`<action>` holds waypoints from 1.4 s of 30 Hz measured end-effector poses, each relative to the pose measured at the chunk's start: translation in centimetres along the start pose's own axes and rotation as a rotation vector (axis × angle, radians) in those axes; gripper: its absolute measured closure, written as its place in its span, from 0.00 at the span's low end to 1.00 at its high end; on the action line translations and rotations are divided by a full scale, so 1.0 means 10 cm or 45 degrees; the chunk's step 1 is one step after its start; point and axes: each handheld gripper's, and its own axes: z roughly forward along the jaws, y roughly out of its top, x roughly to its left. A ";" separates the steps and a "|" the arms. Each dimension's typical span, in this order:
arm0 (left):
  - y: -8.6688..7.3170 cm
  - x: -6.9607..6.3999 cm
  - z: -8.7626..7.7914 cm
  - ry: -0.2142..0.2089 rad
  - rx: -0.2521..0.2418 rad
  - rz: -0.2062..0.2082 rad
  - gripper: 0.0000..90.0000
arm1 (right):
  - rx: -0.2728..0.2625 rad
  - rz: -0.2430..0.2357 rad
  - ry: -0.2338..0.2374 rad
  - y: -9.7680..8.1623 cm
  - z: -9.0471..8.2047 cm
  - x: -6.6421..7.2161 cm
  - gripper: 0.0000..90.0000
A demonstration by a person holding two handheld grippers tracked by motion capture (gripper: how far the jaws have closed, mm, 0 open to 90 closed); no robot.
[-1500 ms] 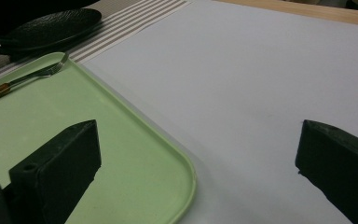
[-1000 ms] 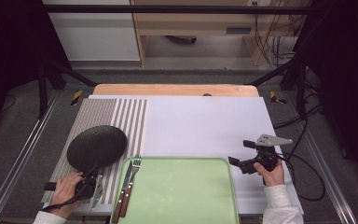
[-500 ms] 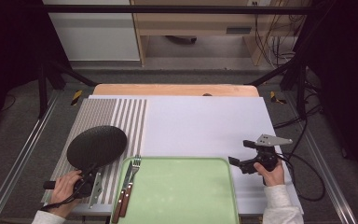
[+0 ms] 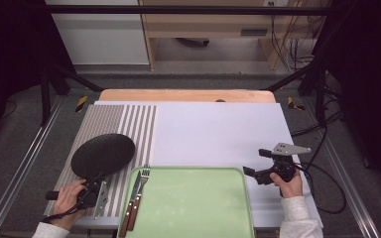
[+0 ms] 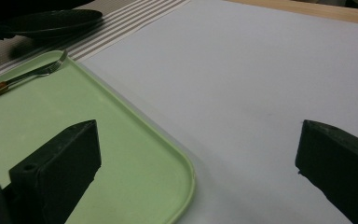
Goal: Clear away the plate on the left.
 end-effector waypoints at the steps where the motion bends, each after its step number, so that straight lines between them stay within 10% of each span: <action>1: 0.00 0.00 0.00 -0.001 -0.001 -0.001 0.96 | 0.000 0.000 0.000 0.00 0.00 0.00 0.01; 42: 0.42 0.23 -0.41 0.009 -0.123 -0.013 0.96 | 0.002 -0.004 -0.004 0.00 -0.01 0.00 0.01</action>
